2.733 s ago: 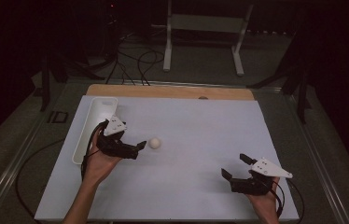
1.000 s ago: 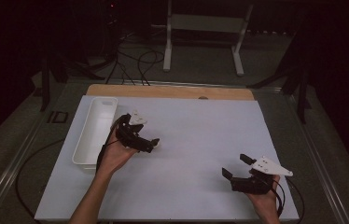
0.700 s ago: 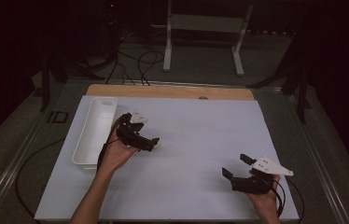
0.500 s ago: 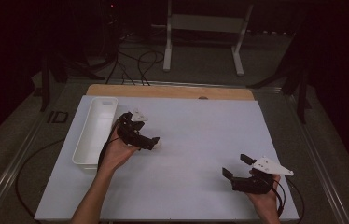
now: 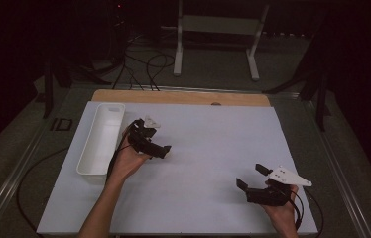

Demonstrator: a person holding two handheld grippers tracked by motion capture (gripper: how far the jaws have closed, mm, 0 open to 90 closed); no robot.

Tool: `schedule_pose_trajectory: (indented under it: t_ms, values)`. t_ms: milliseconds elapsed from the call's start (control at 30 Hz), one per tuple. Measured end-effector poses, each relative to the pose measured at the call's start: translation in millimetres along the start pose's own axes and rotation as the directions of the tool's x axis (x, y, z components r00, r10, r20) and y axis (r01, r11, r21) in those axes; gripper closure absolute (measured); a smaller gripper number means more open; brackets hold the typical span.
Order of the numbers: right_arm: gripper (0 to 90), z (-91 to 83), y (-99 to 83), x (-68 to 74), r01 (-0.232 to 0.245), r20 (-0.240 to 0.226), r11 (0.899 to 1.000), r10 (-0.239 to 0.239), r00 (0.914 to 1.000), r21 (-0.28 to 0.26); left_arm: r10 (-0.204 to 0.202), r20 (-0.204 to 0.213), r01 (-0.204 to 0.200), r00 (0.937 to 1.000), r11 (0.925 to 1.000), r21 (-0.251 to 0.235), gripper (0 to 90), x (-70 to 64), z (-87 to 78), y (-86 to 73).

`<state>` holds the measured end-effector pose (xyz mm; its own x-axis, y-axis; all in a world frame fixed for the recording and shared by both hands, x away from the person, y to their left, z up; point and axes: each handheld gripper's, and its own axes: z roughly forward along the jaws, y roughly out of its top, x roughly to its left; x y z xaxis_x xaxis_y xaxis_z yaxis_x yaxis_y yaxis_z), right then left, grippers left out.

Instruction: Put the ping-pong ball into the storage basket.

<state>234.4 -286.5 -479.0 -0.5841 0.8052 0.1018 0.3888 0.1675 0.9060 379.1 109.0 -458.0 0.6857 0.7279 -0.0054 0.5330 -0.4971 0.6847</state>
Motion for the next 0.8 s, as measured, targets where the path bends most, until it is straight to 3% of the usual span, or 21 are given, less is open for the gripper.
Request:
schedule_pose_trajectory:
  t_ms: [800]
  values:
    - [8.0, -0.6, 0.3, -3.8, 0.009, 0.004, 1.0, -0.009, 1.0, 0.009, -0.031, 0.015, 0.03, 0.9994, 0.9979, 0.057, 0.1, 4.0, 16.5, 1.4]
